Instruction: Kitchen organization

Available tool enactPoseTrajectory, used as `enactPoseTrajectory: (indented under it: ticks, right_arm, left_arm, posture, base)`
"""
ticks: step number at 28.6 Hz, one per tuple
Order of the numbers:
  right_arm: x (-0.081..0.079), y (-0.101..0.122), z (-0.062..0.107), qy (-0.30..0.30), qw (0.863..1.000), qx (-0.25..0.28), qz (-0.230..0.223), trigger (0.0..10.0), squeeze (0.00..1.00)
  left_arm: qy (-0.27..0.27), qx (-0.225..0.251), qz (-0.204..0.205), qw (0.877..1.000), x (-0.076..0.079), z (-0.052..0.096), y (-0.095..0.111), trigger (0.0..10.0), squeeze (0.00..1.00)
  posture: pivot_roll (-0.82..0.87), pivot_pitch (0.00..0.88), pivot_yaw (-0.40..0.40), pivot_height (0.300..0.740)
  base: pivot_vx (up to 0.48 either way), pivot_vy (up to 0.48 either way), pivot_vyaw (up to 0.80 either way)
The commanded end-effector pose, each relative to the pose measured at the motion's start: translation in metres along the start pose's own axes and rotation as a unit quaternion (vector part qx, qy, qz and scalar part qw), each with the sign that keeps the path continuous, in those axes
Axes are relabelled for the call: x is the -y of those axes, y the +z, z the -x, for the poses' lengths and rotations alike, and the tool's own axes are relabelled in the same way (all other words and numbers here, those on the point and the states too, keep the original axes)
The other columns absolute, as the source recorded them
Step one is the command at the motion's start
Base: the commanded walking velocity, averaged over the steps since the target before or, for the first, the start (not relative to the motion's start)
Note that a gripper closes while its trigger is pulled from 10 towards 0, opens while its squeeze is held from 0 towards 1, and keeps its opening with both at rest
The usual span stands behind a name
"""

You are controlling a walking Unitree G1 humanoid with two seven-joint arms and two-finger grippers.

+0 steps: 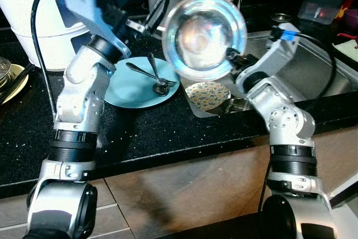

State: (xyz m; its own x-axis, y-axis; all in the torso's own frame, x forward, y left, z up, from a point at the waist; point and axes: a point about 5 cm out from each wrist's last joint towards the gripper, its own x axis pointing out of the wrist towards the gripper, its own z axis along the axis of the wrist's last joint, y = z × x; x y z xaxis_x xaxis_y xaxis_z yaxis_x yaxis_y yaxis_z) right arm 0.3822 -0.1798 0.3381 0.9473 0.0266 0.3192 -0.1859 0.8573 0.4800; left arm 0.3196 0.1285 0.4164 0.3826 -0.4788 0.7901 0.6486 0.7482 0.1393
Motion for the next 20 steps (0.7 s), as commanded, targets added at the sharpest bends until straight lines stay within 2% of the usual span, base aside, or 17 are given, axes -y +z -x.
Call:
enactPoseTrajectory:
  ticks: [1,3,5,6,7,8,9,10,12,13,14,15,16,18,19,20]
  right_arm:
    - [0.005,0.02,-0.003,-0.02,0.998,0.052,-0.006,0.0,0.0]
    - [0.013,0.028,-0.004,-0.035,0.997,0.071,-0.006,0.0,0.0]
    - [0.023,0.038,-0.005,-0.05,0.994,0.092,0.001,0.0,0.0]
    - [0.028,0.043,-0.005,-0.059,0.993,0.103,0.02,0.0,0.0]
    - [0.031,0.046,-0.005,-0.06,0.991,0.11,0.046,0.0,0.0]
    - [0.034,0.048,-0.006,-0.06,0.988,0.114,0.086,0.0,0.0]
    - [0.034,0.048,-0.006,-0.06,0.988,0.114,0.086,0.0,0.0]
    - [0.033,0.046,-0.008,-0.048,0.983,0.113,0.135,0.0,0.0]
    - [0.03,0.038,-0.012,-0.02,0.973,0.098,0.21,0.4,0.0]
    - [0.028,0.031,-0.014,-0.007,0.966,0.084,0.243,7.0,0.0]
    - [0.026,0.026,-0.017,0.003,0.96,0.076,0.27,7.9,0.0]
    - [0.026,0.026,-0.017,0.003,0.96,0.076,0.27,7.9,0.0]
    - [0.024,0.022,-0.018,0.012,0.953,0.068,0.295,9.8,0.0]
    - [0.019,0.013,-0.023,0.033,0.932,0.054,0.356,10.0,0.0]
    - [0.019,0.013,-0.023,0.033,0.932,0.054,0.356,10.0,0.0]
    - [0.018,0.011,-0.024,0.039,0.926,0.051,0.373,10.0,0.0]
  left_arm:
    - [-0.028,-0.003,0.023,0.999,0.008,0.002,0.0,10.0,0.0]
    - [-0.021,-0.011,0.016,1.0,0.005,0.003,-0.002,10.0,0.0]
    - [0.012,-0.022,0.0,1.0,-0.005,0.006,-0.004,10.0,0.0]
    - [0.041,-0.038,-0.018,0.998,-0.013,0.008,-0.007,10.0,0.0]
    - [0.07,-0.065,-0.052,0.994,-0.022,0.011,-0.012,10.0,0.0]
    - [0.094,-0.11,-0.09,0.985,-0.03,0.016,-0.02,10.0,0.0]
    - [0.094,-0.11,-0.09,0.985,-0.03,0.016,-0.02,10.0,0.0]
    - [0.108,-0.158,-0.121,0.974,-0.035,0.023,-0.028,10.0,0.0]
    - [0.108,-0.232,-0.154,0.954,-0.038,0.034,-0.043,10.0,0.0]
    - [0.091,-0.251,-0.17,0.948,-0.034,0.036,-0.051,10.0,0.0]
    - [0.077,-0.265,-0.189,0.942,-0.03,0.037,-0.057,10.0,0.0]
    - [0.077,-0.265,-0.189,0.942,-0.03,0.037,-0.057,10.0,0.0]
    - [0.061,-0.273,-0.203,0.938,-0.025,0.037,-0.061,10.0,0.0]
    - [0.013,-0.284,-0.188,0.94,-0.011,0.035,-0.071,10.0,0.0]
    - [0.013,-0.284,-0.188,0.94,-0.011,0.035,-0.071,10.0,0.0]
    - [-0.006,-0.287,-0.181,0.941,-0.006,0.034,-0.074,10.0,0.0]
  posture:
    - [0.01,0.159,0.022,0.74]
    - [0.01,0.156,0.019,0.74]
    - [0.01,0.156,0.019,0.74]
    - [0.01,0.156,0.019,0.74]
    - [0.01,0.16,0.016,0.74]
    - [0.01,0.16,0.016,0.74]
    - [0.01,0.16,0.016,0.74]
    - [0.01,0.166,0.019,0.74]
    - [0.01,0.168,0.021,0.74]
    - [0.01,0.168,0.021,0.74]
    - [0.01,0.176,0.022,0.74]
    - [0.01,0.176,0.022,0.74]
    - [0.01,0.179,0.022,0.74]
    - [0.01,0.179,0.022,0.74]
    - [0.01,0.179,0.022,0.74]
    - [0.02,0.192,0.017,0.74]
  base:
    - [0.0,0.0,0.0]
    - [0.0,0.0,0.0]
    - [0.0,0.0,0.0]
    - [0.0,0.0,0.0]
    - [0.0,0.0,0.0]
    - [0.0,0.0,0.0]
    - [0.0,0.0,0.0]
    - [0.0,0.0,0.0]
    - [0.0,0.0,0.0]
    - [0.0,0.0,0.0]
    - [0.0,0.0,0.0]
    - [0.0,0.0,0.0]
    - [0.0,0.0,0.0]
    - [0.0,0.0,0.0]
    - [0.0,0.0,0.0]
    - [0.0,0.0,0.0]
